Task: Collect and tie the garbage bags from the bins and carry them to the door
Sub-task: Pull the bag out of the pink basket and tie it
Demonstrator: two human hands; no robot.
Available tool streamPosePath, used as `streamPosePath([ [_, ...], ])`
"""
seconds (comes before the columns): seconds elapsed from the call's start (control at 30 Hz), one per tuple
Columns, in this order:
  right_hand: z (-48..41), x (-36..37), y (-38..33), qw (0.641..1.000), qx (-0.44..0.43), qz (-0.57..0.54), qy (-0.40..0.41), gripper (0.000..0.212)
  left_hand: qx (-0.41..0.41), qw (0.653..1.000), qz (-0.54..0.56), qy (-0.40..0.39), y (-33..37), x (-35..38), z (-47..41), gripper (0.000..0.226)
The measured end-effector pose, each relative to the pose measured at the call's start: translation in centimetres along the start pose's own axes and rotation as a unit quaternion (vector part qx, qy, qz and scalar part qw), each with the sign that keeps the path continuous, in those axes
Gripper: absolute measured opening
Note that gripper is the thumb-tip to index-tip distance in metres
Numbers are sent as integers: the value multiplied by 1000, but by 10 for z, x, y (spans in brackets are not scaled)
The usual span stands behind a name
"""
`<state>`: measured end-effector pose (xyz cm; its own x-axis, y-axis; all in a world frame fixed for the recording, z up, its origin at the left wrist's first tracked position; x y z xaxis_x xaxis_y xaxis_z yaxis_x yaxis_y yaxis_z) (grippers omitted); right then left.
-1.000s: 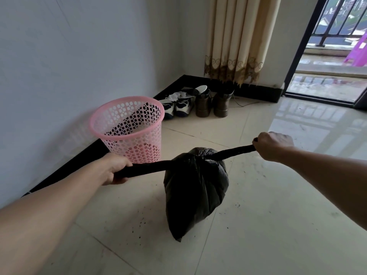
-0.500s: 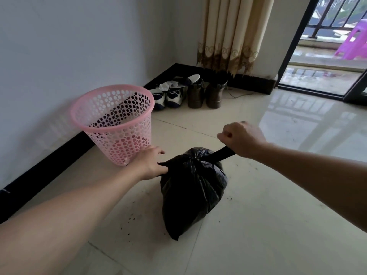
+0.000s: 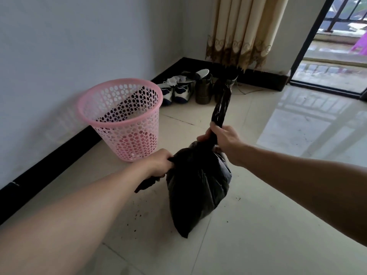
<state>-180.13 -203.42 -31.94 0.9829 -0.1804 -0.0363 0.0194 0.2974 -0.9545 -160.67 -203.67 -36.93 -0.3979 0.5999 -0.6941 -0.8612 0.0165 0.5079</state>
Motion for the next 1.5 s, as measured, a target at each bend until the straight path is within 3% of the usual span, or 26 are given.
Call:
streamPosePath([
  [0.2, 12, 11, -20, 999, 16, -11, -46, 31, -13, 998, 51, -36, -10, -23, 15, 36],
  [0.3, 20, 19, -24, 990, -7, 126, -60, 35, -9, 998, 39, -57, -6, -26, 26, 25],
  [0.37, 24, 19, -30, 954, -62, 289, -45, 36, 0, 996, 60, -66, -1, -29, 37, 15],
  [0.47, 31, 15, -28, 883, -94, 457, -44, 32, 26, 981, 183, -66, 6, -44, 48, 7],
  [0.53, 36, 14, -21, 844, -91, 525, -60, 28, 44, 962, 265, -46, 8, -60, 54, 10],
  [0.63, 45, 24, -10, 792, -82, 594, -117, 22, 65, 951, 302, 21, 14, -84, 60, 10],
  [0.73, 61, 40, 2, 775, -42, 599, -199, 24, 85, 938, 331, 57, 33, -94, 64, 16],
  [0.8, 70, 49, 5, 778, -27, 586, -223, 37, 102, 930, 350, 52, 49, -91, 65, 16],
  [0.9, 71, 52, -1, 785, -44, 595, -168, 60, 125, 924, 359, 29, 66, -87, 65, 8],
  [1.0, 65, 45, -6, 810, -58, 568, -130, 51, 112, 926, 359, 37, 53, -90, 59, 26],
  [1.1, 64, 42, 0, 837, -49, 522, -159, 45, 70, 953, 287, 62, 27, -90, 55, 42],
  [1.17, 63, 42, 3, 850, -47, 493, -179, 45, 55, 961, 269, 26, 17, -79, 54, 47],
  [1.23, 63, 50, 7, 867, -44, 452, -207, 40, 56, 959, 277, -10, 16, -68, 54, 40],
  [1.33, 64, 60, 9, 919, -2, 319, -231, 35, 58, 958, 281, 4, 20, -66, 52, 17],
  [1.43, 57, 46, 2, 949, 32, 274, -149, 48, 51, 958, 281, 11, 17, -68, 53, 19],
  [1.5, 50, 26, 1, 958, 64, 265, -91, 40, 39, 960, 277, -2, 10, -65, 54, 19],
])
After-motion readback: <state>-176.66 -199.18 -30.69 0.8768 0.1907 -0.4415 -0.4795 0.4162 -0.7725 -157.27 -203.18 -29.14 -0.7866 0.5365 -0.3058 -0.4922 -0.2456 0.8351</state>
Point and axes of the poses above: each hand's wrist, its own z-axis away from the middle knuckle, its own x-axis out of the palm, y = z × x, the point moved 9 cm from there along -z, towards the middle knuckle, and after that the axes turned 6 degrees about -z, right-handed, at the moved point
